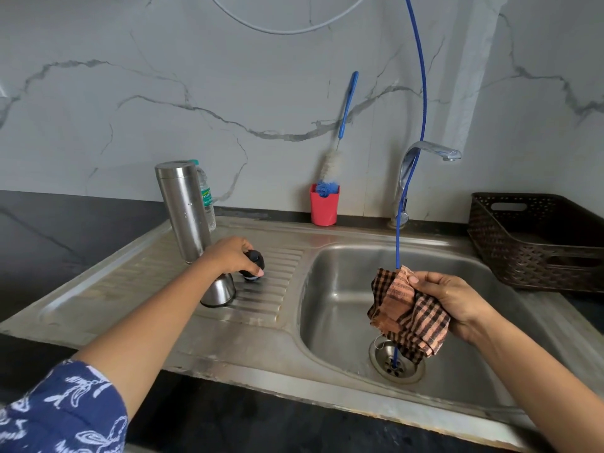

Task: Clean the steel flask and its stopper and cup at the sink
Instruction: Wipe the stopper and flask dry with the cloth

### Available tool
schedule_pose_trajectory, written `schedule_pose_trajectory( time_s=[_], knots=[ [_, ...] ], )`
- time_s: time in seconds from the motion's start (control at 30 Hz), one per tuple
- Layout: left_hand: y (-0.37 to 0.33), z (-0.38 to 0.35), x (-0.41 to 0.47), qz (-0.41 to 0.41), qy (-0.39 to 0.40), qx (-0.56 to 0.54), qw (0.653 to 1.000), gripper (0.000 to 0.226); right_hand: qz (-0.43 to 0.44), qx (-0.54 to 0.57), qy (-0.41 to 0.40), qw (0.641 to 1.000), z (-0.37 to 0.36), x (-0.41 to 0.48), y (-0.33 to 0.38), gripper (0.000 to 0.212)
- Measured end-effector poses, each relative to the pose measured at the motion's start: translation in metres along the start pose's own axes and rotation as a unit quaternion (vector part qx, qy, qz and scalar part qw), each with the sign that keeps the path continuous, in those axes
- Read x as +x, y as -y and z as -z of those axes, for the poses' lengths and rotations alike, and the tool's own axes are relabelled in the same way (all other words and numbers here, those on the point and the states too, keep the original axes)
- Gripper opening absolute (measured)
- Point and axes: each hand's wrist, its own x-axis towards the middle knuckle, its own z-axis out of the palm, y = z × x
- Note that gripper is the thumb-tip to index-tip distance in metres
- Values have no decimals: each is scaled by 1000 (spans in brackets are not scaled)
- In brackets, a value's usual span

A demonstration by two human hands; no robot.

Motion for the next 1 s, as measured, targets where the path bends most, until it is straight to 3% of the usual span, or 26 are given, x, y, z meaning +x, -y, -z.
schedule_pose_trajectory(
  time_s=[0.1,0.33,0.47,0.57,0.67,0.73,0.8,0.93,1.0],
  knots=[
    [2,12,-8,-7,1,-27,1000,86,0,0,3,1000,0,0,0,16],
    [26,40,-32,35,64,113,991,85,0,-3,3,1000,-2,0,-2,16],
    [25,33,-38,52,88,106,989,66,-1,-2,4,1000,-3,-2,-1,16],
    [25,27,-42,54,65,75,994,45,-1,-4,-1,1000,-1,-1,-1,15],
    [20,28,-47,55,21,40,998,39,1,-10,-12,1000,2,1,1,14],
    [9,27,-51,40,-1,-37,999,39,5,-9,-23,1000,5,2,4,14],
    [-10,17,-57,27,13,-191,981,39,10,-6,-38,999,10,3,8,14],
    [-59,-25,-66,14,128,-430,893,57,39,-7,-62,997,15,-4,18,11],
    [-80,-48,-66,16,176,-505,845,47,80,-35,-77,993,13,-6,21,10]
  ],
)
